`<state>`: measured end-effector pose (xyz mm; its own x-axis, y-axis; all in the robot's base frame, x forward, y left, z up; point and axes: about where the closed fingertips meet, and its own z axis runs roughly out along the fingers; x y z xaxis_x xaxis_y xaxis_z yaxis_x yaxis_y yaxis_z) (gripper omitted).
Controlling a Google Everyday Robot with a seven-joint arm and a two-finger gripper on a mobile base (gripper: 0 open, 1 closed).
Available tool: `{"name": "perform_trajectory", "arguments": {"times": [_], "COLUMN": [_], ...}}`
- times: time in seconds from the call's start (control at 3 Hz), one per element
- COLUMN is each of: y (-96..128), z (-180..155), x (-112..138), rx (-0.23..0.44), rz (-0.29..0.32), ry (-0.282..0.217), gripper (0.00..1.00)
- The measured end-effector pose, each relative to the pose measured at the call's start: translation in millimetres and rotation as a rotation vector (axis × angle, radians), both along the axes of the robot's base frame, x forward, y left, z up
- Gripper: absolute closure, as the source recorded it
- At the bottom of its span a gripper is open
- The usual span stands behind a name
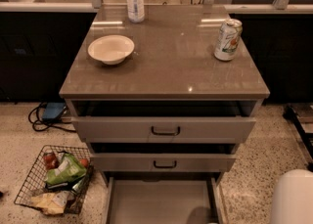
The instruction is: Close bottom drawer
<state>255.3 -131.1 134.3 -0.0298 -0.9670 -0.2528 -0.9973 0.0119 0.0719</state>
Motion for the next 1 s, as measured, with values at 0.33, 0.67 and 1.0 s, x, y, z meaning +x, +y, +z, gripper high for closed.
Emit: {"name": "perform_trajectory", "arguments": {"times": [0.33, 0.67, 1.0], "y": [16.0, 36.2, 47.1], "z": [-8.1, -11.6, -13.7], "x": [11.6, 37.8, 57.6], "rx": [-0.001, -0.05, -0.097], "rz": [0.024, 0.062, 0.098], "ry": [-0.037, -0.126, -0.188], "gripper": [1.0, 1.0, 1.0]}}
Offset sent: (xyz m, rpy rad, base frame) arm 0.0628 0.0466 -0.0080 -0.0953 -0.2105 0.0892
